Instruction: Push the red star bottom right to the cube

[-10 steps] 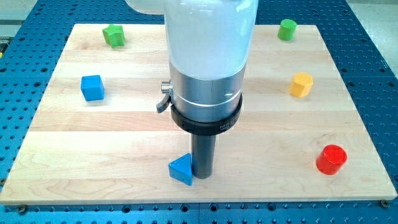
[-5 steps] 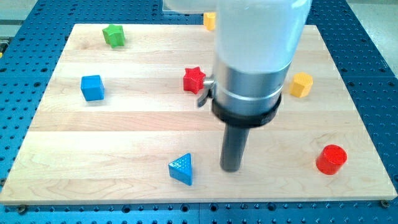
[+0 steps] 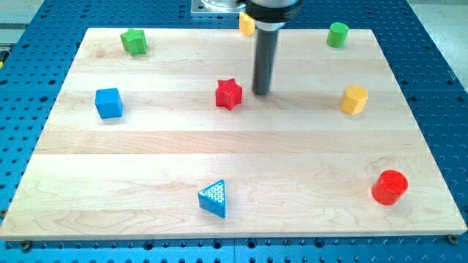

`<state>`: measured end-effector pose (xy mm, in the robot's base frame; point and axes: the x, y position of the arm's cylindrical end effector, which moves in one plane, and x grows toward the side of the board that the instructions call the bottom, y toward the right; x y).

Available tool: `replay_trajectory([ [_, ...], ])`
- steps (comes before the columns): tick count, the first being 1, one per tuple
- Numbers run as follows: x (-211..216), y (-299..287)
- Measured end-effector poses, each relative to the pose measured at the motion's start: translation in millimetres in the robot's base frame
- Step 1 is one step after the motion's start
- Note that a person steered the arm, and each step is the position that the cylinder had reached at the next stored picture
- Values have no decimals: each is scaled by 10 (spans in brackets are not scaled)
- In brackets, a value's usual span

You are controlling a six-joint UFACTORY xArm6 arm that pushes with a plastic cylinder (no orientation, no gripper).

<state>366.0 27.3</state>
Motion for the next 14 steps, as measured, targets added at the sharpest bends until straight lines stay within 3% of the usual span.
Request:
replay_trajectory([
  [2, 271, -868],
  [5, 335, -1137],
  [6, 533, -1060],
  [12, 534, -904],
  [14, 800, -756],
])
